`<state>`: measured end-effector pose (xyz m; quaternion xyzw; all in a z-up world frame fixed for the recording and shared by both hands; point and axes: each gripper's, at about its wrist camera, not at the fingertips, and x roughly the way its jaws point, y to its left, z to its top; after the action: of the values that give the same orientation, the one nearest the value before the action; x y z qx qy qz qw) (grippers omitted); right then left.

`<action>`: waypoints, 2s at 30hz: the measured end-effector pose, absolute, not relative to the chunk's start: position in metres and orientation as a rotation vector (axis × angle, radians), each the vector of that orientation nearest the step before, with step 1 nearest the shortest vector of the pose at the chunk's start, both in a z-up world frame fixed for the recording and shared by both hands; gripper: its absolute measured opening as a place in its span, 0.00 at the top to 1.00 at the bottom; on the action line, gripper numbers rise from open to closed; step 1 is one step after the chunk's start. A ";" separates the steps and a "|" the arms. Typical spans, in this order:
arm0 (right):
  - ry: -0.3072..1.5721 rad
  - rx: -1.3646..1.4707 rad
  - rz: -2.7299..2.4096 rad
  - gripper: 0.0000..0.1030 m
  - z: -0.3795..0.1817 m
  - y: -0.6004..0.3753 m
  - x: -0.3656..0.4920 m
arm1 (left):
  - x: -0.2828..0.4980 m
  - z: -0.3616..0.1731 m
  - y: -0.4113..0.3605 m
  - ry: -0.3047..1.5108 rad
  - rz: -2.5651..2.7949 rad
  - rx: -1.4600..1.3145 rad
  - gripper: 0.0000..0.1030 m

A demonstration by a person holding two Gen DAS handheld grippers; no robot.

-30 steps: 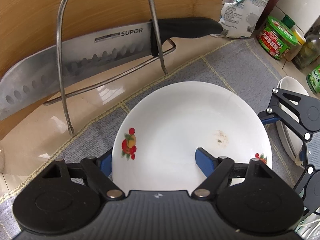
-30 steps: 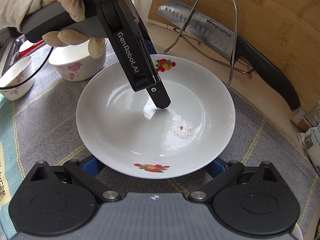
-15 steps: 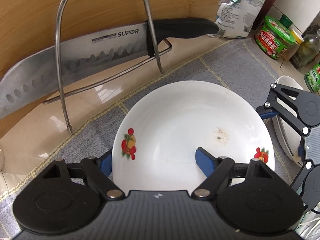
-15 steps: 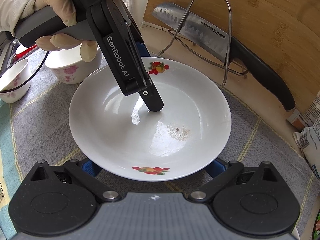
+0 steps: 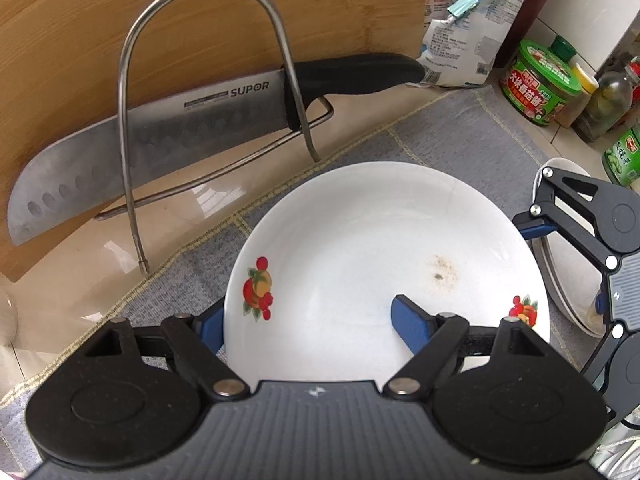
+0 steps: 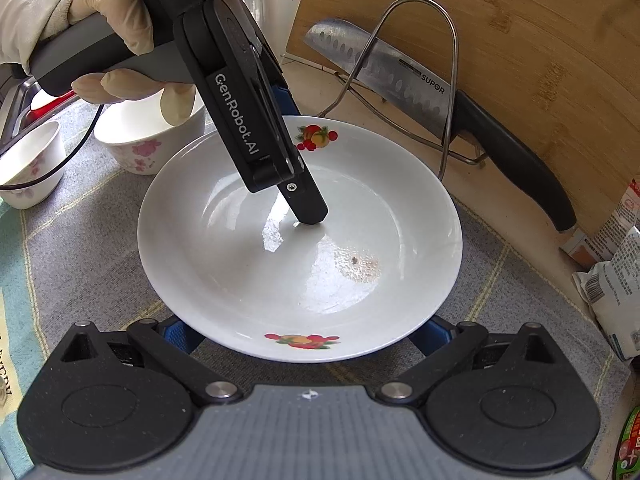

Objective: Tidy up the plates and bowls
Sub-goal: 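Carry the held plate toward the stacked plates with the left tool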

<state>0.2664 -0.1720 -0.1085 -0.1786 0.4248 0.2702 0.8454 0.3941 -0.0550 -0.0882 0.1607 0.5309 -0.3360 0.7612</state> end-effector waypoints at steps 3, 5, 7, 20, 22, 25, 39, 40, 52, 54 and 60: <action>0.888 -0.379 0.565 0.00 -0.104 -0.172 0.261 | 0.390 -0.083 -0.056 1.146 -0.731 0.350 0.20; 0.880 -0.381 0.561 0.00 -0.100 -0.172 0.258 | 0.386 -0.079 -0.056 1.139 -0.734 0.352 0.21; 0.874 -0.383 0.555 0.00 -0.096 -0.172 0.254 | 0.383 -0.075 -0.057 1.131 -0.735 0.354 0.21; 0.845 -0.362 0.497 0.00 -0.080 -0.182 0.219 | 0.357 -0.053 -0.072 1.099 -0.771 0.358 0.21; 0.844 -0.355 0.485 0.00 -0.079 -0.184 0.214 | 0.354 -0.051 -0.076 1.097 -0.780 0.360 0.22; 0.844 -0.348 0.465 0.00 -0.077 -0.187 0.205 | 0.348 -0.050 -0.083 1.096 -0.796 0.363 0.23; 0.842 -0.303 0.380 0.00 -0.072 -0.207 0.175 | 0.333 -0.044 -0.113 1.080 -0.864 0.393 0.25; 0.840 -0.301 0.374 0.00 -0.071 -0.208 0.174 | 0.332 -0.043 -0.116 1.078 -0.869 0.397 0.25; 0.837 -0.259 0.297 0.00 -0.067 -0.232 0.155 | 0.323 -0.041 -0.155 1.054 -0.937 0.437 0.25; 0.840 -0.253 0.280 0.00 -0.068 -0.236 0.151 | 0.321 -0.042 -0.163 1.051 -0.952 0.447 0.25; 0.850 -0.228 0.229 0.00 -0.070 -0.249 0.136 | 0.314 -0.046 -0.187 1.048 -1.004 0.477 0.25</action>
<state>0.1365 -0.2495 -0.0700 -0.1102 0.4104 0.1108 0.8984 0.3136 -0.1870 -0.0463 0.2159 0.4744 -0.4548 0.7222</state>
